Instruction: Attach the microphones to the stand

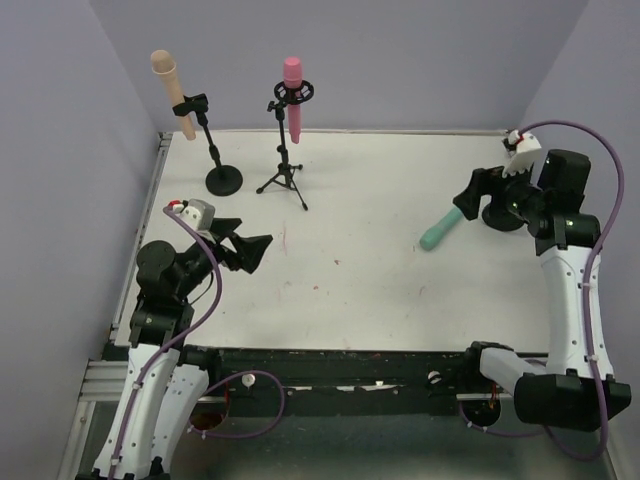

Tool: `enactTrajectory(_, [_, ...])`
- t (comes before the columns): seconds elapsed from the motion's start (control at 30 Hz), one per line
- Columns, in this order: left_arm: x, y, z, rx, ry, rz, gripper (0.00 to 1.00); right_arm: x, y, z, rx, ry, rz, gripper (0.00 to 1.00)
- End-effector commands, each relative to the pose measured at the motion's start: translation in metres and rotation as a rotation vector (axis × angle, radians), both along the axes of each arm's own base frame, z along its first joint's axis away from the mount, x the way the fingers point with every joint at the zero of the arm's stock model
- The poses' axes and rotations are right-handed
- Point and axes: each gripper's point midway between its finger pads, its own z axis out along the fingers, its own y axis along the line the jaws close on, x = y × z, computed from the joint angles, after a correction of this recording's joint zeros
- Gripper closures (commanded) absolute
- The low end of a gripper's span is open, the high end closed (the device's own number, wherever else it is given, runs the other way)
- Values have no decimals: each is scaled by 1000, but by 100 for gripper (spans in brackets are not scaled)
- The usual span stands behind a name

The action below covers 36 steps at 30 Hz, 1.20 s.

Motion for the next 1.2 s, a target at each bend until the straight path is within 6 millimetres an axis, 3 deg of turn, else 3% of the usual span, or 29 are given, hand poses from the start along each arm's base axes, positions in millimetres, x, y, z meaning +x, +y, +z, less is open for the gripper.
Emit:
enactTrajectory(0.0, [-14,-6,7,11,-39,-40,2,37,-86,-16,-21,48,-505,0])
enactTrajectory(0.2, [-20,-7,5,35,-55,-35,1,82,-153,-51,-130,87,-821,0])
enactTrajectory(0.47, [-23,-9,7,33,-64,-51,2,147,-183,-116,-227,217,-863,4])
enactTrajectory(0.6, [-22,-9,5,36,-59,-48,2,168,-207,-148,-311,271,-919,9])
enactTrajectory(0.7, [-21,-9,4,37,-51,-45,2,172,-224,-170,-346,318,-960,10])
enactTrajectory(0.87, [-19,-9,2,40,-43,-45,2,161,-239,-214,-380,429,-948,14])
enactTrajectory(1.03, [-18,-10,0,36,-32,-51,1,150,-226,-249,-346,504,-872,26])
enactTrajectory(1.13, [-18,-10,-2,37,-27,-53,2,149,-218,-253,-312,511,-837,37])
enactTrajectory(1.17, [-18,-10,-1,37,-30,-53,2,150,-216,-251,-305,505,-827,45])
